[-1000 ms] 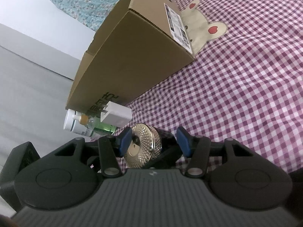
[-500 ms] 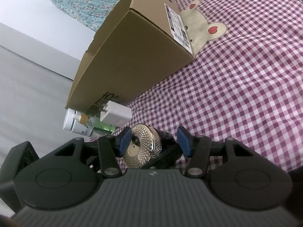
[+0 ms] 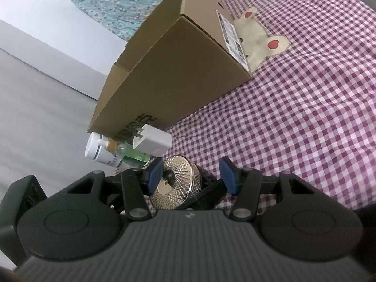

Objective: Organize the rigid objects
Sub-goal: 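Lift the gold compact and adjust the right gripper's hold on it, then lower the gold compact into the box and open the right gripper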

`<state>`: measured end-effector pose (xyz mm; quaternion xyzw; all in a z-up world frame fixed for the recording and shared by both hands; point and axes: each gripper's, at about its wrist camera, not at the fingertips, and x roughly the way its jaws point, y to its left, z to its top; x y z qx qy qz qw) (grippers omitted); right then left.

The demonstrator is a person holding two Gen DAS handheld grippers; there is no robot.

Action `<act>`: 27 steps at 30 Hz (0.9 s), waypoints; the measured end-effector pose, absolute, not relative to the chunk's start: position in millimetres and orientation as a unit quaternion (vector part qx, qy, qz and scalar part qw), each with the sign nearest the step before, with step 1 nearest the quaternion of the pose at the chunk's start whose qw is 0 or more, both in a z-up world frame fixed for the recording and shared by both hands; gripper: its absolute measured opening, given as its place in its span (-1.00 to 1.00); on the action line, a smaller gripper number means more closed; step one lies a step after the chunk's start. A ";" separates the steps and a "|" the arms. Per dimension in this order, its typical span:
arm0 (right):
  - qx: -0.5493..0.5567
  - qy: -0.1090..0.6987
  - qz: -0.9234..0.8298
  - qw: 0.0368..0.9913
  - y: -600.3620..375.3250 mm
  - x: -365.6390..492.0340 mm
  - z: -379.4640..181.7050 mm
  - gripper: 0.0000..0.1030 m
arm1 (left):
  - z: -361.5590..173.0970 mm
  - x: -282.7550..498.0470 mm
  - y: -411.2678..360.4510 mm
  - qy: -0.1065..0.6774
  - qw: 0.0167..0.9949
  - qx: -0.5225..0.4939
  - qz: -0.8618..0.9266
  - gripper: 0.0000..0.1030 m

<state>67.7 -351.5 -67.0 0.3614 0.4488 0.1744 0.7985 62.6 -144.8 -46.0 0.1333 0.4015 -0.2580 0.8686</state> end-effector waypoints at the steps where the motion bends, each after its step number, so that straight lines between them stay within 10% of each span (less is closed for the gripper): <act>1: 0.361 0.448 0.176 0.799 -351.5 67.2 -65.7 0.03 | -44.2 61.6 -144.8 0.400 0.869 0.133 -0.257 0.13; 27: 0.297 0.385 0.292 0.823 -295.2 156.1 59.6 0.00 | 78.3 108.8 -112.9 0.326 0.913 0.120 -0.213 0.13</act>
